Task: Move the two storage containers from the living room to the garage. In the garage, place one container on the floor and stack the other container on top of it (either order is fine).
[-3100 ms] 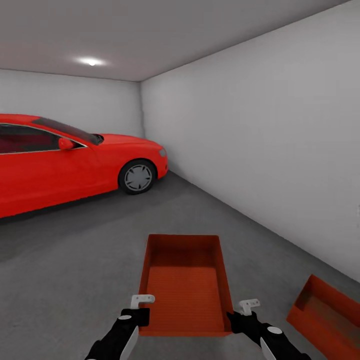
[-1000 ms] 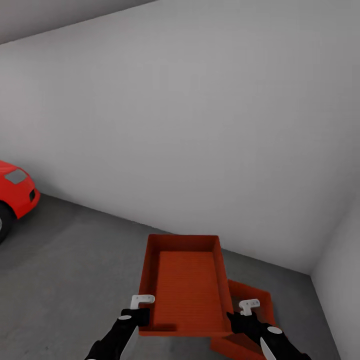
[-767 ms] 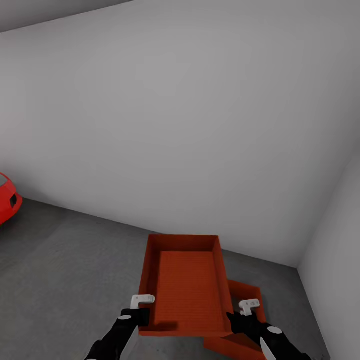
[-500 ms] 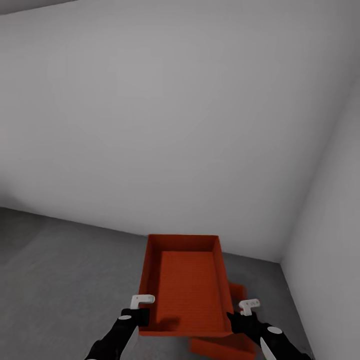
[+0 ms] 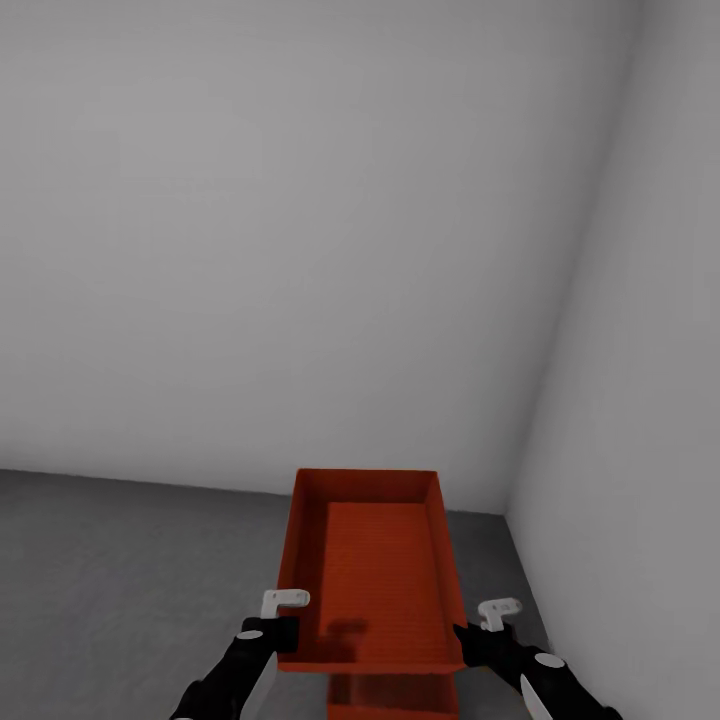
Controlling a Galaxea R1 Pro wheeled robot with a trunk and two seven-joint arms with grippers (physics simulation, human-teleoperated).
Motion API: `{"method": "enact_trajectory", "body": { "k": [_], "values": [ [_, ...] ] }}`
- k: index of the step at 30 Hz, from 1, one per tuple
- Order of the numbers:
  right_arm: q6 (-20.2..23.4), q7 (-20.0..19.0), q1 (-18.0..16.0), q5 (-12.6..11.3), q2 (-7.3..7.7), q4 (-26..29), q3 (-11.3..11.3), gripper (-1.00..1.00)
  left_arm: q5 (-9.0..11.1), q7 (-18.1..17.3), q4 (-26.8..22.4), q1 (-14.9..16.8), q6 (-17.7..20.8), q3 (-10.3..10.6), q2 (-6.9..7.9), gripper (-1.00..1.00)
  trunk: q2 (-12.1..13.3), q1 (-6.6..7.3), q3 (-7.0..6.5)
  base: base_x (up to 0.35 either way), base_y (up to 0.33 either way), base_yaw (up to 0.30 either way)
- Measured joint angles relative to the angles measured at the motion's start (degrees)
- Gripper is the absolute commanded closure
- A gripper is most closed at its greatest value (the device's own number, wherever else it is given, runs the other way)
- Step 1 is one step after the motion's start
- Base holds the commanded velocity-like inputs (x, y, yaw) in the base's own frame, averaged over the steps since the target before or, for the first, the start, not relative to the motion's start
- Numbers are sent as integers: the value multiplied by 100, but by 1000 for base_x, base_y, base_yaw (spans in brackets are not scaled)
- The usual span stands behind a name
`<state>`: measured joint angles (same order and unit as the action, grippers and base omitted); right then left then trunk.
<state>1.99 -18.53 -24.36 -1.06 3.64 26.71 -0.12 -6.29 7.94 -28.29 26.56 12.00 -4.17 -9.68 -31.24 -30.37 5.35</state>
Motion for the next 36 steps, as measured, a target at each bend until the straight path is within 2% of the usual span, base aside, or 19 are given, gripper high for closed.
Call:
{"method": "enact_trajectory", "body": {
  "k": [18, 25, 36],
  "values": [
    [0, 1, -1, 1, -1, -1, 0, 100, 1, -1, 3, -1, -4, 0, 1, 100, 0, 1, 0, 27, -35, -267],
    [0, 0, -2, 0, -1, -1, 0, 100, 1, 0, -4, -2, -1, 1, 1, 100, 0, 1, 0, 138, -178, 12],
    [0, -8, -3, 12, -1, -5, 10, 100, 6, 0, 2, -3, -4, 1, 1, 100, 0, 0, 0, 8, -10, 242]
  ]
}}
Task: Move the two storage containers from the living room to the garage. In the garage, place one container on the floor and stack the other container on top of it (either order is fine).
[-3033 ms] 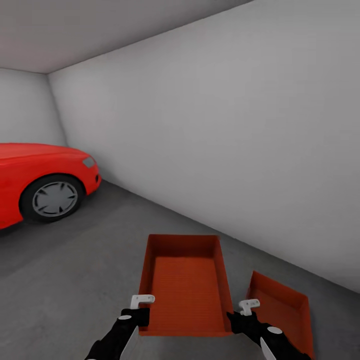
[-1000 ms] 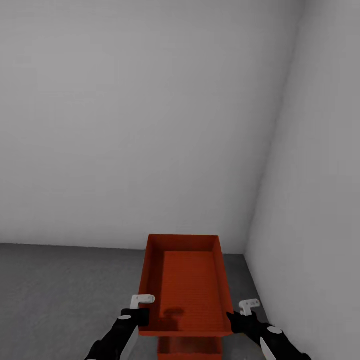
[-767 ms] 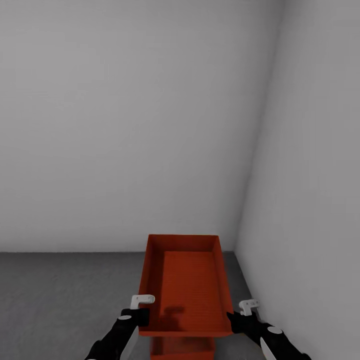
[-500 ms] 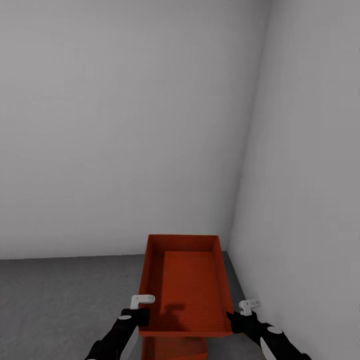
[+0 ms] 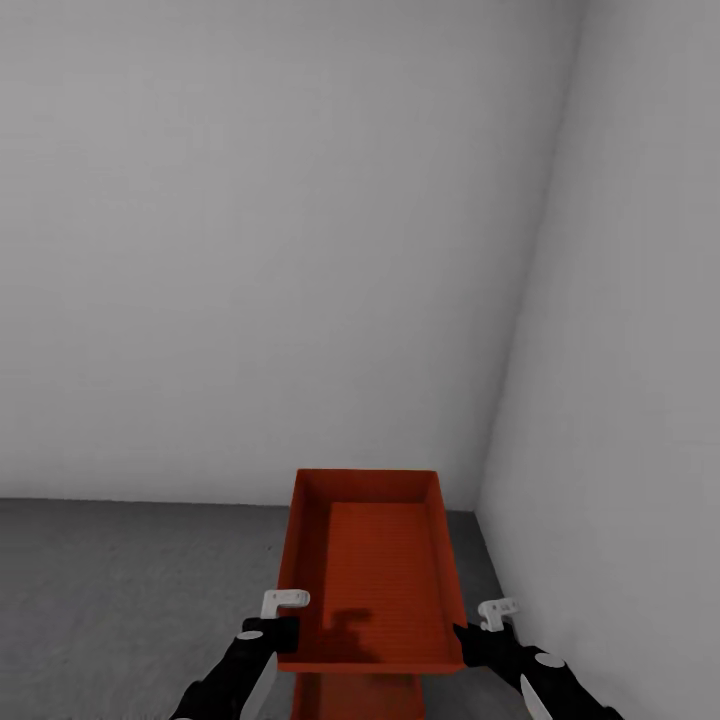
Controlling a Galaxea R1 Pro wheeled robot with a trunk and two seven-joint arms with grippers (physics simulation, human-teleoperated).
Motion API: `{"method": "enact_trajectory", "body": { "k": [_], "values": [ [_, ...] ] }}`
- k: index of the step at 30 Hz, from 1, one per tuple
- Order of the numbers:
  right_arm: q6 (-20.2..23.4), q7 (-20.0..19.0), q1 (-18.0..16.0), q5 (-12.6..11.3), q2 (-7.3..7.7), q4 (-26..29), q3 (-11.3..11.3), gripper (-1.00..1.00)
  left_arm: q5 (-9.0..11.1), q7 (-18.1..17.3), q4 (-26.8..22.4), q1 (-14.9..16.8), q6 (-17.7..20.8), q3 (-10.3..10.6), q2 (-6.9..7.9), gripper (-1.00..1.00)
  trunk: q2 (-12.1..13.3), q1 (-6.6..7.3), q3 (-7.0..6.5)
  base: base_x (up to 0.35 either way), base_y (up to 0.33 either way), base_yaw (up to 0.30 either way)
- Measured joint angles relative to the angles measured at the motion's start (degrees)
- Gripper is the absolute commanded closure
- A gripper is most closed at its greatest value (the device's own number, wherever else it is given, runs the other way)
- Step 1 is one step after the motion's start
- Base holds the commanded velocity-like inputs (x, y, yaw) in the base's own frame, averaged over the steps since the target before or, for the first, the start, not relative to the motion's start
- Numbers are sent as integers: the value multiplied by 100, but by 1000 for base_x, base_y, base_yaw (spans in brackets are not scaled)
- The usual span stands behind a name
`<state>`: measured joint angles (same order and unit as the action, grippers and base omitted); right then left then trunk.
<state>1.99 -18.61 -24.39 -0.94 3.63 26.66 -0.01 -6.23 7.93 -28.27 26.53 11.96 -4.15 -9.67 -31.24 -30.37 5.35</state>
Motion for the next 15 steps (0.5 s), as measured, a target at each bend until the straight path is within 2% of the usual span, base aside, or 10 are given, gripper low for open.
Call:
{"method": "enact_trajectory", "body": {
  "k": [9, 15],
  "values": [
    [0, -2, 1, 2, 0, 1, 2, 100, 0, 0, 3, 1, -1, -1, -1, 100, 0, 0, 0, 0, 1, 28],
    [0, -2, 1, 3, 0, 0, 3, 100, 3, 0, 6, 1, -1, 1, 1, 100, -2, 1, 0, 0, 101, 1]
  ]
}}
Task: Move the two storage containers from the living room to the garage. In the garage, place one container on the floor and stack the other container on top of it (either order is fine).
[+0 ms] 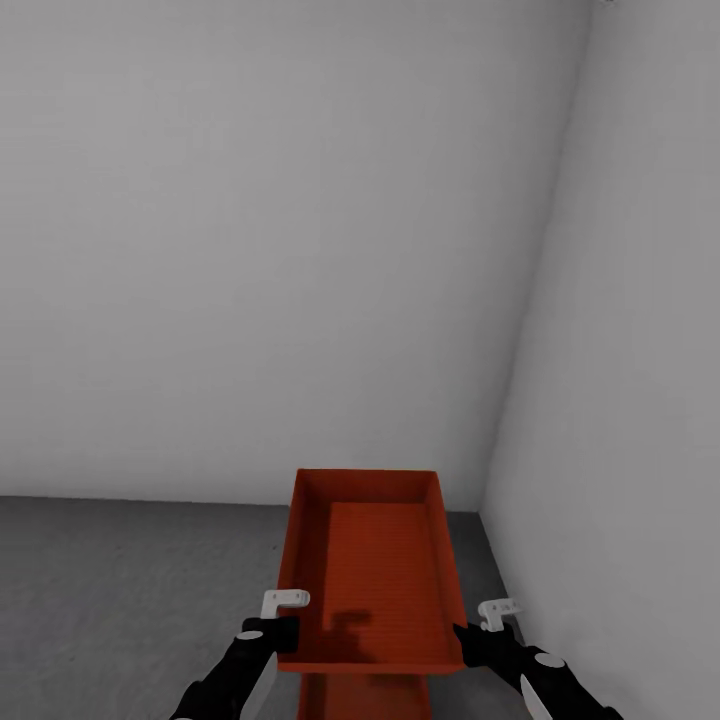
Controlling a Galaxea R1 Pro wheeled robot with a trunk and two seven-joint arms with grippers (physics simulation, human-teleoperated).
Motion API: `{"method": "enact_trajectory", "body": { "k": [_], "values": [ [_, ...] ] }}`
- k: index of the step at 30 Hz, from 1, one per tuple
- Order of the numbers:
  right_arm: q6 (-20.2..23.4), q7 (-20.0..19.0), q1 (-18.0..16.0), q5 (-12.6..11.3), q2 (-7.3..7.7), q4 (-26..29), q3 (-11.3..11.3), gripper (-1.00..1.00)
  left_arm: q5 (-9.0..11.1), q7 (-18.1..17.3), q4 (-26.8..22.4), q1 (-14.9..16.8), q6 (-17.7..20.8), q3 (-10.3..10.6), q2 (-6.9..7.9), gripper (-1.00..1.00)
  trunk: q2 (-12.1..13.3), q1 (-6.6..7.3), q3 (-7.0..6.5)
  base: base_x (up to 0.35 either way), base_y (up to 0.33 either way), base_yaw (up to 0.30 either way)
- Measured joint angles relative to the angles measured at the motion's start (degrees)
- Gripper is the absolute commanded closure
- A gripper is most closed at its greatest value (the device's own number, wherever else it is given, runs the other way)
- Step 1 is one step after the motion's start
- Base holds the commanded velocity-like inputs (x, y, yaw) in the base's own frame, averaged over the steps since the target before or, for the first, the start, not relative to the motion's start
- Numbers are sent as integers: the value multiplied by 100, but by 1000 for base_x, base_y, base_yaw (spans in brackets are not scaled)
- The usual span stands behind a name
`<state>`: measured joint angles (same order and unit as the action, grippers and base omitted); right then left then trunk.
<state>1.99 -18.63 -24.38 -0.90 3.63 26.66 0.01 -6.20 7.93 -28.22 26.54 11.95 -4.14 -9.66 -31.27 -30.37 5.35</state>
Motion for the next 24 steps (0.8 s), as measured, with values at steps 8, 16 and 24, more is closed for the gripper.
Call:
{"method": "enact_trajectory", "body": {
  "k": [8, 16, 24],
  "values": [
    [-2, 1, 0, -9, 0, 2, 0, 100, 20, 0, -12, 0, 8, 22, 5, 100, 2, 2, 0, 136, 3, 0],
    [-7, 1, 0, -11, 0, 2, -1, 100, 22, -1, -14, 0, 2, 25, 6, 100, 2, -1, 0, 52, 0, 0],
    [-15, -1, 0, -10, 0, 3, 4, 100, 23, -1, -20, 0, 0, 31, 6, 100, 2, -1, 0, 1, 0, 0]
  ]
}}
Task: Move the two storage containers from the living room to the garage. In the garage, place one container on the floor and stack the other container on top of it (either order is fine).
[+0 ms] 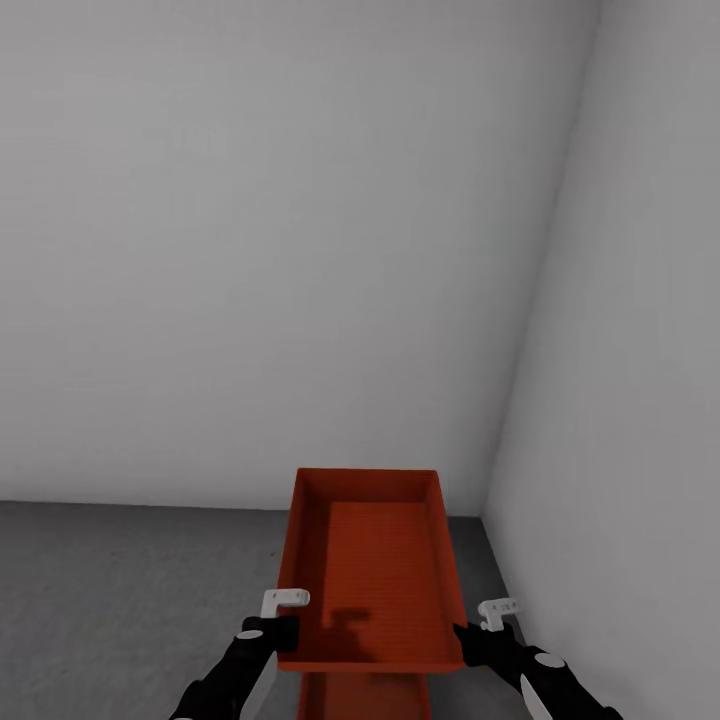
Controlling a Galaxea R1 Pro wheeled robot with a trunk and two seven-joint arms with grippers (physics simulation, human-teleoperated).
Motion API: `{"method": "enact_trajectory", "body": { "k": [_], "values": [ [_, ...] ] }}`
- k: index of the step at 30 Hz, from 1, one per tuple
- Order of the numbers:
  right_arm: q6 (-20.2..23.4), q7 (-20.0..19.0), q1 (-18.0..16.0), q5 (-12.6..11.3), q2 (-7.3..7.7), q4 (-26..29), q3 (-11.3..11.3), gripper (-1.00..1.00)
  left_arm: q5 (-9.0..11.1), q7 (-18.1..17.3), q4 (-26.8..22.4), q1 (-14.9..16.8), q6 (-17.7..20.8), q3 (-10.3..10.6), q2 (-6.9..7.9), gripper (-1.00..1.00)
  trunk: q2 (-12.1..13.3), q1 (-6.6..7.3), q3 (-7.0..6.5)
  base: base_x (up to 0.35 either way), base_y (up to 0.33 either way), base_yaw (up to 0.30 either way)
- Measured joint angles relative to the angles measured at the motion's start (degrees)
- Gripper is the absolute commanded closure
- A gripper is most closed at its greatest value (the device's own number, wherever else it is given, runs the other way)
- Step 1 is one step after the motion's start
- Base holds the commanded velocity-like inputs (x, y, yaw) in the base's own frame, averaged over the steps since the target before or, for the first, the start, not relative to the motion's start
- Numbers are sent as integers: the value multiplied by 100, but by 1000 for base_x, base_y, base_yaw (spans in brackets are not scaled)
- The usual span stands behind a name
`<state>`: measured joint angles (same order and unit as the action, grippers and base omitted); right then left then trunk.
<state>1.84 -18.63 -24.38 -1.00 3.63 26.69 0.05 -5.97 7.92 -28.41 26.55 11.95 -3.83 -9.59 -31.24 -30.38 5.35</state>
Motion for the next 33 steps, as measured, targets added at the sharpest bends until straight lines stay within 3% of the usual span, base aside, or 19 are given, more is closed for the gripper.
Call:
{"method": "enact_trajectory", "body": {
  "k": [33],
  "values": [
    [-9, 17, 1, -26, 0, 2, -21, 100, 0, 0, -15, 0, 7, 9, 3, 100, 0, 0, 0, 0, 0, 0]
  ]
}}
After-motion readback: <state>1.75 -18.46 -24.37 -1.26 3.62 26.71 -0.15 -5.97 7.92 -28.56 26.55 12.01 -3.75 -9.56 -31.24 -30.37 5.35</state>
